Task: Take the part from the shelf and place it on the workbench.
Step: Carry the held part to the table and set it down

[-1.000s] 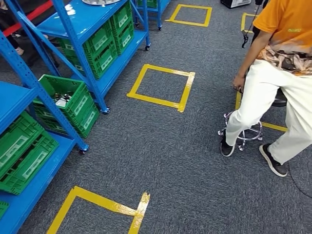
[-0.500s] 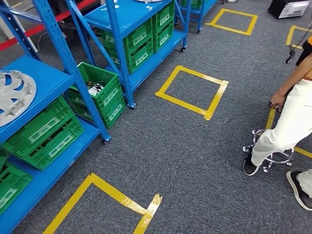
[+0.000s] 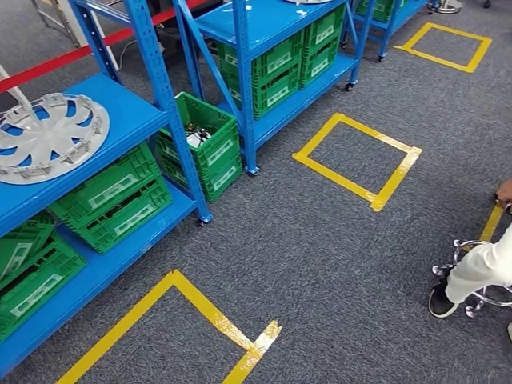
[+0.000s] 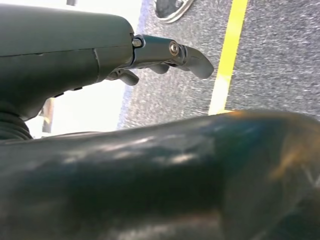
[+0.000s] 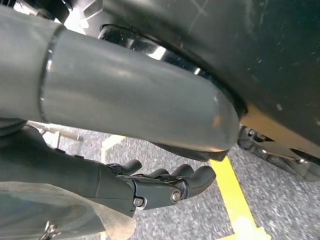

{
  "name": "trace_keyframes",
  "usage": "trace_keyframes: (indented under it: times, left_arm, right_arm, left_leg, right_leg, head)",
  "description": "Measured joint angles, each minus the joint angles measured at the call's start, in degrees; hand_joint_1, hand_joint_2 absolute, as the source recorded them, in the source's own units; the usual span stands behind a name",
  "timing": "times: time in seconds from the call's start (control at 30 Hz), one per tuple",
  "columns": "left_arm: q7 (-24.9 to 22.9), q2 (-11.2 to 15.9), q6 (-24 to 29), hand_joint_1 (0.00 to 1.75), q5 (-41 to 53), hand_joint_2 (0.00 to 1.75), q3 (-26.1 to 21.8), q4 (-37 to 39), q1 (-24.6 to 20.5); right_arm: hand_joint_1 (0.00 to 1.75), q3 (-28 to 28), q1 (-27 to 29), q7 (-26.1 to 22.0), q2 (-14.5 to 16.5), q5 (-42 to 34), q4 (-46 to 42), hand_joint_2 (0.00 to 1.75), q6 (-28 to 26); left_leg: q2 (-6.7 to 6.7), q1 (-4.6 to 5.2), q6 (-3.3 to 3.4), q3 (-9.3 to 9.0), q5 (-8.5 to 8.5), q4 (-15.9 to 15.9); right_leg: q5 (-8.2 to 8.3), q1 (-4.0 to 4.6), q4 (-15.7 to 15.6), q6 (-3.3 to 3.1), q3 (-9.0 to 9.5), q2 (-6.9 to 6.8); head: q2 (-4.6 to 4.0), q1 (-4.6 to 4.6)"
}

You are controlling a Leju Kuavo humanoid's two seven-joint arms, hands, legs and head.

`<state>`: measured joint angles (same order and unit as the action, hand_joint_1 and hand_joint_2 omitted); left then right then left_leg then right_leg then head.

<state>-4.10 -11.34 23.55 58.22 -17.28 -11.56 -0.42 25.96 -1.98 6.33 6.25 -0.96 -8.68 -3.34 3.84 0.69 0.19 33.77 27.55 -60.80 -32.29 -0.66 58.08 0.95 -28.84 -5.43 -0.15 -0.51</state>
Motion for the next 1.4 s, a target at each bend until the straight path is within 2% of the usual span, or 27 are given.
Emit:
trace_keyframes:
  times: [0.03,0.1,0.17,0.23,0.3,0.33,0.4,0.47,0.53,0.6,0.63,0.7,0.77,0.8,0.83,0.87,0.9,0.97,1.03,1.07,1.13,1.2,1.27,1.3,1.33,1.37,1.4]
  left_arm:
    - [0.02,-0.02,0.08,0.0,0.02,0.0,0.01,0.0,-0.08]
    - [0.04,-0.05,0.2,0.0,0.06,0.0,0.01,0.0,-0.03]
    - [0.05,-0.09,0.26,0.0,0.08,0.0,0.01,0.0,0.12]
    - [0.05,-0.17,0.2,0.0,0.17,0.0,0.01,0.0,0.05]
    - [0.05,-0.25,0.1,0.0,0.33,0.0,0.02,0.0,-0.02]
    - [0.05,-0.27,0.09,0.0,0.38,0.0,0.02,0.0,-0.02]
    - [0.06,-0.28,0.08,0.0,0.4,0.0,0.02,0.0,0.0]
    - [0.06,-0.32,0.07,0.0,0.4,0.0,0.02,0.0,-0.05]
    - [0.05,-0.32,0.05,0.0,0.43,0.0,0.02,0.0,-0.08]
    - [0.05,-0.31,0.04,0.0,0.45,0.0,0.02,0.0,0.06]
    - [0.05,-0.3,0.04,0.0,0.45,0.0,0.02,0.0,0.15]
    - [0.04,-0.28,-0.01,0.0,0.48,0.0,0.02,0.0,0.09]
    - [0.04,-0.26,-0.07,0.0,0.54,0.0,0.02,0.0,-0.07]
    - [0.18,-0.24,0.04,0.0,0.58,0.0,0.02,0.0,-0.09]
    - [0.51,-0.23,0.34,0.0,0.63,0.0,0.02,0.0,-0.05]
    - [1.03,-0.22,0.82,0.0,0.68,0.0,0.02,0.0,0.03]
    - [1.73,-0.21,1.45,0.0,0.75,0.0,0.02,0.0,0.13]
    - [2.89,-0.19,2.45,0.0,0.92,0.0,0.02,0.0,0.16]
    - [3.44,-0.2,2.83,0.0,1.04,0.0,0.02,0.0,-0.03]
    - [3.55,-0.18,2.88,0.0,1.07,0.0,0.02,0.0,-0.03]
    - [3.6,-0.19,2.95,0.0,1.07,0.0,0.03,0.0,0.21]
    - [3.6,-0.23,3.02,0.0,1.09,0.0,0.04,0.0,0.32]
    - [3.61,-0.31,3.09,0.0,1.13,0.0,0.05,0.0,0.17]
    - [3.62,-0.34,3.09,0.0,1.14,0.0,0.06,0.0,0.11]
    - [3.62,-0.36,3.08,0.0,1.14,0.0,0.06,0.0,0.1]
    - [3.62,-0.36,3.02,0.0,1.15,0.0,0.06,0.0,0.11]
    - [3.62,-0.35,2.88,0.0,1.2,0.0,0.07,0.0,0.11]
  right_arm:
    - [0.0,0.0,-0.01,-0.01,0.0,-0.03,0.0,0.0,0.04]
    - [0.0,0.01,-0.18,-0.02,0.01,-0.07,-0.02,0.0,0.09]
    - [0.0,0.01,-0.43,-0.05,0.01,-0.09,-0.04,0.0,0.11]
    - [0.0,0.01,-0.44,-0.07,-0.01,-0.12,-0.03,0.0,0.13]
    - [0.0,0.01,-0.26,-0.09,-0.02,-0.19,-0.03,0.0,0.17]
    - [0.0,0.01,-0.21,-0.1,-0.02,-0.21,-0.03,0.0,0.2]
    - [0.0,0.01,-0.23,-0.14,-0.03,-0.2,-0.03,0.0,0.22]
    - [0.0,0.01,-0.17,-0.09,-0.05,-0.15,-0.02,0.0,0.23]
    - [0.0,0.01,-0.07,-0.06,-0.08,-0.2,-0.01,0.0,0.24]
    - [0.0,0.0,-0.16,-0.06,-0.08,-0.24,-0.01,0.0,0.25]
    - [0.0,-0.01,-0.21,-0.05,-0.08,-0.24,-0.01,0.0,0.26]
    - [0.0,-0.01,-0.17,-0.08,-0.08,-0.19,-0.02,0.0,0.39]
    - [0.0,0.01,0.04,-0.09,-0.09,-0.14,-0.02,0.0,0.61]
    - [0.0,0.01,0.13,-0.08,-0.11,-0.17,-0.01,0.0,0.75]
    - [0.0,0.01,0.17,-0.07,-0.13,-0.24,-0.01,0.0,0.89]
    - [0.0,0.0,0.15,-0.08,-0.14,-0.32,0.0,0.0,1.02]
    - [0.0,0.0,0.09,-0.1,-0.15,-0.4,0.0,0.0,1.14]
    - [0.0,0.0,0.04,-0.19,-0.15,-0.53,0.0,0.0,1.25]
    - [0.0,0.0,0.03,-0.22,-0.15,-0.61,0.0,0.0,1.31]
    - [0.0,0.0,-0.01,-0.22,-0.15,-0.62,-0.01,0.0,1.33]
    - [0.0,0.0,-0.23,-0.22,-0.15,-0.61,-0.02,0.0,1.37]
    - [0.0,-0.01,-0.37,-0.27,-0.15,-0.63,-0.04,0.0,1.36]
    - [0.0,-0.01,-0.23,-0.32,-0.16,-0.65,-0.04,0.0,1.35]
    - [0.0,-0.01,-0.11,-0.36,-0.17,-0.68,-0.03,0.0,1.35]
    - [0.0,-0.02,-0.06,-0.42,-0.19,-0.7,-0.03,0.0,1.35]
    - [0.0,-0.02,-0.07,-0.47,-0.2,-0.72,-0.02,0.0,1.35]
    - [0.0,-0.02,-0.1,-0.52,-0.21,-0.73,-0.02,0.0,1.35]
  left_leg:
    - [0.6,0.26,0.23,-0.29,0.37,0.74]
    - [-0.44,0.27,0.82,-0.35,0.5,1.24]
    - [-1.74,-0.02,1.36,-0.67,0.36,1.73]
    - [-2.97,-0.23,1.8,-0.83,0.3,1.9]
    - [-4.56,-0.24,2.03,-0.87,0.34,1.89]
    - [-5.38,-0.23,2.07,-0.96,0.37,1.88]
    - [-7.07,-0.26,2.0,-1.26,0.47,1.86]
    - [-8.69,-0.27,1.71,-1.4,0.65,1.72]
    - [-10.07,-0.38,1.1,-1.09,0.6,1.67]
    - [-11.2,-0.58,0.4,-0.75,0.4,1.78]
    - [-10.86,-0.56,0.11,-0.6,0.6,1.52]
    - [-8.29,-0.45,-0.42,0.75,2.55,-1.58]
    - [-5.46,-0.53,-0.91,4.03,6.0,-8.64]
    - [-4.92,-0.62,-1.07,5.58,7.17,-11.9]
    - [-4.67,-0.69,-1.15,6.4,7.37,-13.64]
    - [-4.5,-0.73,-1.13,6.17,6.45,-13.23]
    - [-4.21,-0.71,-0.99,4.88,4.61,-10.67]
    - [-2.06,-0.27,-0.33,1.11,1.15,-3.14]
    - [-0.08,0.31,0.38,-0.93,0.32,1.18]
    - [0.03,0.52,0.61,-1.01,0.63,1.61]
    - [-1.17,0.35,1.06,-1.11,0.46,2.1]
    - [-2.37,-0.09,1.59,-1.45,0.18,2.69]
    - [-3.7,-0.38,1.94,-1.52,0.08,2.85]
    - [-4.45,-0.44,2.02,-1.51,0.09,2.83]
    - [-5.22,-0.47,2.03,-1.56,0.11,2.81]
    - [-6.01,-0.52,1.98,-1.64,0.15,2.77]
    - [-6.85,-0.6,1.87,-1.76,0.23,2.71]
  right_leg:
    - [-0.21,0.16,0.02,0.25,0.05,-0.55]
    - [-0.59,0.22,-0.07,0.76,0.53,-1.61]
    - [-1.84,0.08,1.36,1.32,0.26,0.17]
    - [-4.71,-0.01,7.61,1.62,-2.97,3.63]
    - [-6.69,0.01,14.96,1.64,-7.4,5.03]
    - [-6.2,0.03,16.25,1.59,-8.61,5.2]
    - [-2.16,-0.02,12.41,1.43,-7.92,5.72]
    - [1.52,-0.29,4.96,1.21,-5.06,8.29]
    - [2.25,-0.39,1.21,0.82,-3.24,10.19]
    - [2.25,-0.35,0.73,0.19,-2.76,9.35]
    - [2.32,-0.4,0.54,-0.17,-2.62,8.69]
    - [2.35,-0.53,0.18,-0.85,-2.27,7.1]
    - [2.08,-0.34,0.15,-1.25,-2.04,5.26]
    - [1.94,-0.27,0.16,-1.34,-1.94,4.32]
    - [1.8,-0.22,0.16,-1.38,-1.83,3.45]
    - [1.66,-0.19,0.16,-1.38,-1.69,2.7]
    - [1.5,-0.15,0.16,-1.33,-1.46,2.02]
    - [1.06,0.04,0.18,-0.99,-1.0,0.79]
    - [0.64,0.32,0.18,-0.4,-0.69,-0.4]
    - [0.5,0.43,0.12,-0.1,-0.54,-1.01]
    - [0.13,0.41,0.11,0.42,-0.12,-1.51]
    - [-1.66,0.22,2.64,0.97,-1.22,1.03]
    - [-4.94,0.02,9.58,1.33,-4.8,4.22]
    - [-6.17,-0.02,13.26,1.45,-6.83,4.84]
    - [-6.4,-0.04,15.54,1.53,-8.29,5.09]
    - [-5.45,-0.06,15.72,1.6,-8.79,5.2]
    - [-3.45,-0.13,13.69,1.68,-8.22,5.43]
  head:
    - [0.0,-0.07]
    - [0.0,-0.18]
    - [0.0,-0.43]
    - [0.0,-0.72]
    - [0.0,-0.79]
    - [0.0,-0.8]
    - [0.0,-0.78]
    - [0.0,-0.77]
    - [0.0,-0.75]
    - [0.0,-0.72]
    - [0.0,-0.72]
    - [0.0,-0.36]
    - [0.0,-0.04]
    - [0.0,-0.04]
    - [0.0,-0.03]
    - [0.0,-0.03]
    - [0.0,-0.02]
    - [0.0,-0.01]
    - [0.0,-0.07]
    - [0.0,-0.13]
    - [0.0,-0.23]
    - [0.0,-0.51]
    - [0.0,-0.9]
    - [0.0,-0.98]
    - [0.0,-1.02]
    - [0.0,-1.03]
    - [0.0,-1.04]
